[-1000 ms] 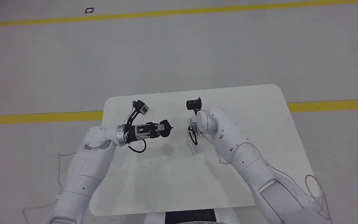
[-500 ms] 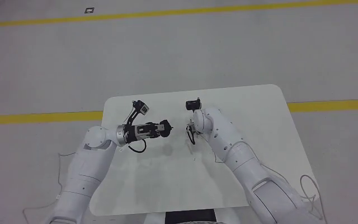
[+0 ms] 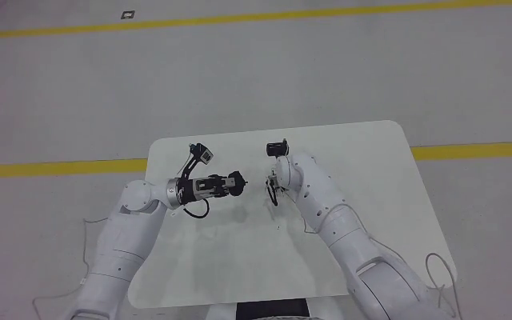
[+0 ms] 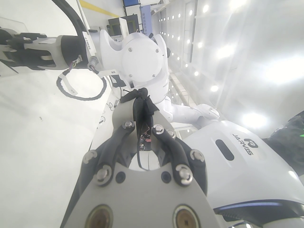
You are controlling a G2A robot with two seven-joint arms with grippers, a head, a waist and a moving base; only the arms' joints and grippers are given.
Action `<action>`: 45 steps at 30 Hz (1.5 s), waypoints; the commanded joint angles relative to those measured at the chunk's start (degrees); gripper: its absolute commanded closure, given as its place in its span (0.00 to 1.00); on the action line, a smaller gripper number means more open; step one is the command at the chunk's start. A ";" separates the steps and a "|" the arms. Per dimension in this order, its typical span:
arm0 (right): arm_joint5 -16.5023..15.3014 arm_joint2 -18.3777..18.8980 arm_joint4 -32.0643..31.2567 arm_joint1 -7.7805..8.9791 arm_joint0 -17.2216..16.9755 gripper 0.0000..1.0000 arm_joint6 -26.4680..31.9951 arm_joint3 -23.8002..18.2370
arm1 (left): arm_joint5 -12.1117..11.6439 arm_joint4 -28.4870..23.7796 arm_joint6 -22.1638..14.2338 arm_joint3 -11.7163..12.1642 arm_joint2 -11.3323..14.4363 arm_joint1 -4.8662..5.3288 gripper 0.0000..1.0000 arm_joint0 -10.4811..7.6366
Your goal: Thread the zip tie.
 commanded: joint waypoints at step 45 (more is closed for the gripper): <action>-0.63 0.53 -1.54 -0.89 -1.39 1.00 0.31 -2.14 | 0.00 0.00 0.00 0.00 0.00 0.00 1.00 0.00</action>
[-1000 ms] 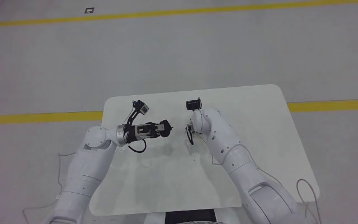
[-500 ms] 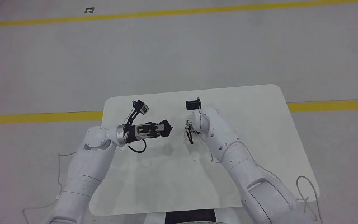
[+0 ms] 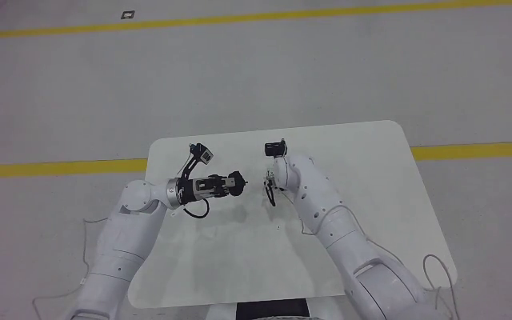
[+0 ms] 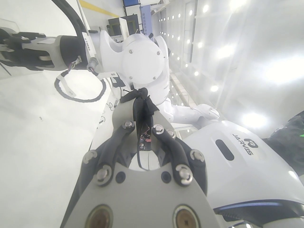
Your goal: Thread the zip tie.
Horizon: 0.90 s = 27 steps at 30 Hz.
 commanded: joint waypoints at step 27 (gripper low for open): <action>-24.66 16.27 28.53 4.90 -17.39 1.00 2.85 -28.89 | 0.00 0.00 0.00 0.00 0.00 0.00 1.00 0.00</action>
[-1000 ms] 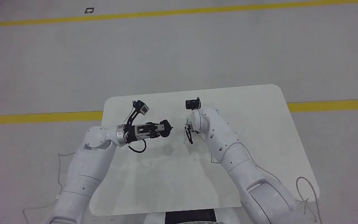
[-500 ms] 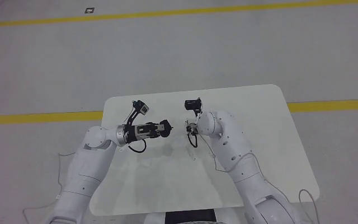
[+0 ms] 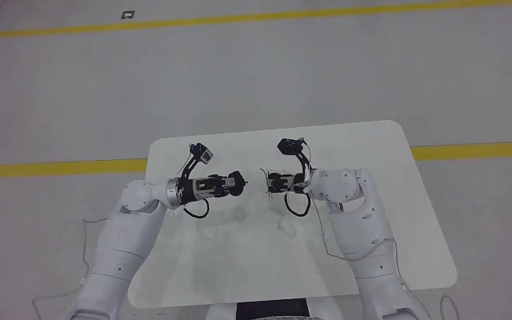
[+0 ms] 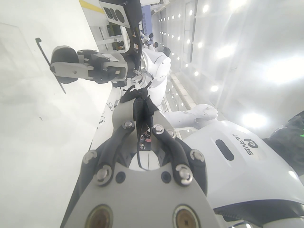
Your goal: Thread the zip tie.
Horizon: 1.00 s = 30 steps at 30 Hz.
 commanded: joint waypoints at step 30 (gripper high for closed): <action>-13.85 -1.44 13.01 2.10 -16.91 1.00 -37.85 -15.51 | 0.00 0.00 0.00 0.00 0.00 0.00 1.00 0.00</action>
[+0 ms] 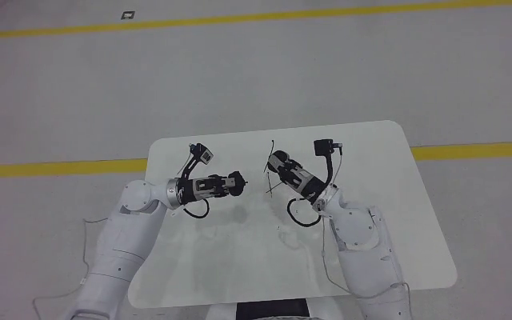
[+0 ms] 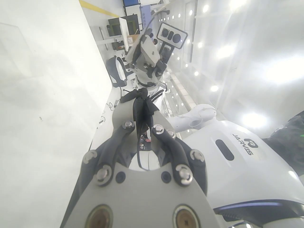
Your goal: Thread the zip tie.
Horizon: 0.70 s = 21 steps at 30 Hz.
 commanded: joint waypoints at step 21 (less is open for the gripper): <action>0.25 -5.84 -9.59 1.72 -3.97 1.00 -19.07 -1.74 | 0.00 0.08 12.97 -0.10 1.52 -0.83 1.00 1.99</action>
